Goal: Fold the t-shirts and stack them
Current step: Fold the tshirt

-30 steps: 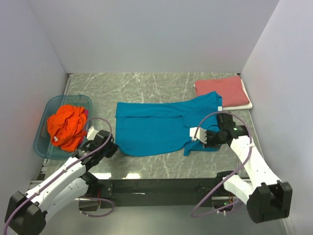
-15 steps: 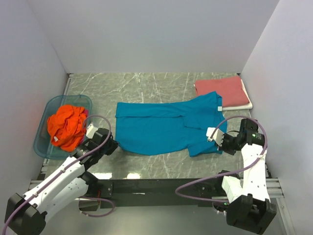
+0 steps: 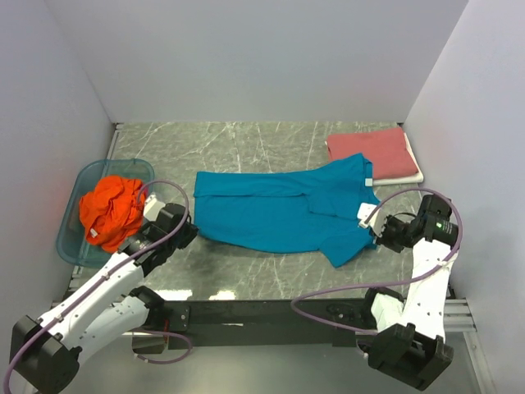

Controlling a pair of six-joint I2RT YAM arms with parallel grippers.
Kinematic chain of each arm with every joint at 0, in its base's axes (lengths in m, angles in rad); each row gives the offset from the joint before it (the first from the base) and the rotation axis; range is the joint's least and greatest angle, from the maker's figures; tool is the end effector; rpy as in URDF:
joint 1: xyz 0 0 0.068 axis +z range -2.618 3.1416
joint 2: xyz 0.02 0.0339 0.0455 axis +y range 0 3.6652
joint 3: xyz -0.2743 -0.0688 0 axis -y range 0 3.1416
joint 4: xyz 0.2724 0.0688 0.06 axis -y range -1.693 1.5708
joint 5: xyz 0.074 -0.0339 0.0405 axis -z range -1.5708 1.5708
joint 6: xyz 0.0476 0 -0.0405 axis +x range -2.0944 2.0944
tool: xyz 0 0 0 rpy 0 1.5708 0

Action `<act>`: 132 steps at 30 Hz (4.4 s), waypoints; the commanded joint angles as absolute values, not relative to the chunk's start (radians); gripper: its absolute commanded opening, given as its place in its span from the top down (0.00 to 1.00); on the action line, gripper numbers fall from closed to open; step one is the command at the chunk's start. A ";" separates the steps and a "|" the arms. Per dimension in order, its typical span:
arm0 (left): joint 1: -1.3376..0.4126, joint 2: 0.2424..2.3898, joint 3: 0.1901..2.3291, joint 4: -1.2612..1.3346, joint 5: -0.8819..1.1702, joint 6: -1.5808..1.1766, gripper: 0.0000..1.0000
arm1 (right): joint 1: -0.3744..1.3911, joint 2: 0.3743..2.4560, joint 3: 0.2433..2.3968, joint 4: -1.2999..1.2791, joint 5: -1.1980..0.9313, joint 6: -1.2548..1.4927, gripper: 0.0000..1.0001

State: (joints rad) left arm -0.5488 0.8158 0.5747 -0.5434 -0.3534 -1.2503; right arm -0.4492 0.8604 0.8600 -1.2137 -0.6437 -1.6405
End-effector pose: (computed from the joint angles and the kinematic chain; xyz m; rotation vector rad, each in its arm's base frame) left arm 0.1748 -0.0876 0.2227 -0.9677 2.1400 -0.5005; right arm 0.1499 -0.0406 0.2763 -1.4745 1.9169 0.0278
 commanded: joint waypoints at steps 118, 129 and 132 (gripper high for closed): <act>-0.268 1.511 0.969 -0.155 -0.109 -0.741 0.37 | -0.321 1.500 1.173 -0.548 -0.680 -0.876 1.00; -0.265 1.063 0.763 -0.176 -0.190 -0.690 0.13 | -0.308 1.514 1.175 -0.558 -0.626 -0.879 1.00; -0.264 0.991 0.686 -0.193 -0.144 -0.715 0.13 | -0.307 1.514 1.175 -0.563 -0.615 -0.879 1.00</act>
